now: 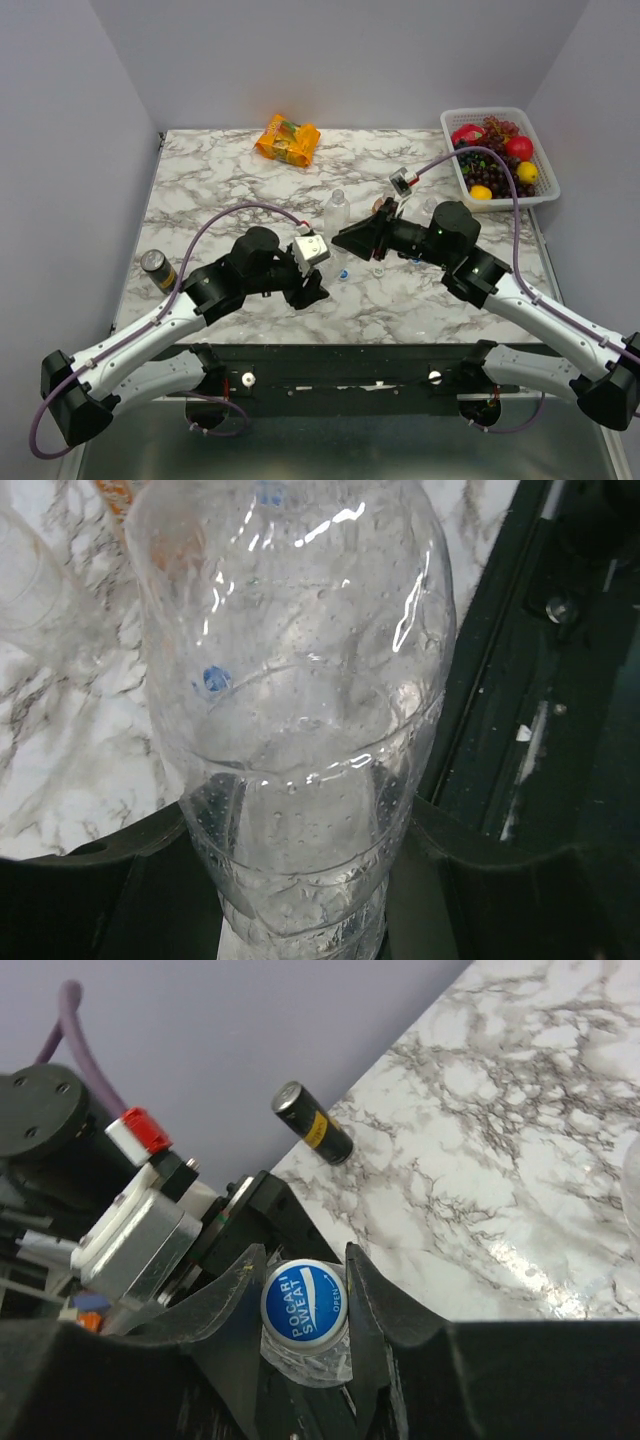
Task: Unscrew the bottle caps
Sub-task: Unscrew the bottle cap from the plastic bottle.
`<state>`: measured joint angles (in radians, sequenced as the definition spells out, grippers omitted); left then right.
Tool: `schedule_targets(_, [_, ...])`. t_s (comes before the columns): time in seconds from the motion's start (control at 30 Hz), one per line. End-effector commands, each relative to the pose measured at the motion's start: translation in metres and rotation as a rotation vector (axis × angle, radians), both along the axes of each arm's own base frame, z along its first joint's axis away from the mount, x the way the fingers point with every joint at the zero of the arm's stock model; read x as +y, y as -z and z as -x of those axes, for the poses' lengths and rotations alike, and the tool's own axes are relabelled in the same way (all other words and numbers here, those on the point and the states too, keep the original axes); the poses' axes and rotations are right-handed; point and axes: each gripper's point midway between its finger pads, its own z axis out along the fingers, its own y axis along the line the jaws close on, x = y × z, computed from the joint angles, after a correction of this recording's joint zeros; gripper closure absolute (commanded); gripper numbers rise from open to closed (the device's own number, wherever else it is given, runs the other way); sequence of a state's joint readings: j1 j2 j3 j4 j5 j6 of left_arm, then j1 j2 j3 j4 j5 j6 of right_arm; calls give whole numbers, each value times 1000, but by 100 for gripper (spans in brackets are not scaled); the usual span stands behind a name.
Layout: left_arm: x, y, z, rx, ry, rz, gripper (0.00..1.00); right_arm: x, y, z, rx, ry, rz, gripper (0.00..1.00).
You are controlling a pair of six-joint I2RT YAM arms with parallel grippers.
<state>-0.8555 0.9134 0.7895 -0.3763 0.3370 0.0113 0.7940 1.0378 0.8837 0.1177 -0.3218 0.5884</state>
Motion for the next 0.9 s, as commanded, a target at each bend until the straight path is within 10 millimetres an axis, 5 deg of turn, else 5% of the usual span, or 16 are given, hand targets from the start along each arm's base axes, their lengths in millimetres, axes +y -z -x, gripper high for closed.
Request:
schedule_targets(0.0, [-21, -31, 47, 30, 312, 165, 77, 4, -11, 34, -126, -226, -2, 83])
schedule_targets(0.2, [-21, -47, 76, 95, 489, 258, 77, -4, -1, 72, -205, -489, 12, 83])
schedule_targets(0.43, [-18, -53, 74, 125, 494, 299, 77, -16, 0, 89, -254, -563, 6, 77])
schedule_targets(0.73, [-18, -39, 50, 114, 363, 244, 77, -20, -10, 68, -205, -393, 24, 35])
schedule_targets(0.87, [-18, -36, 45, 109, 340, 227, 77, -23, -12, 68, -210, -379, 22, 25])
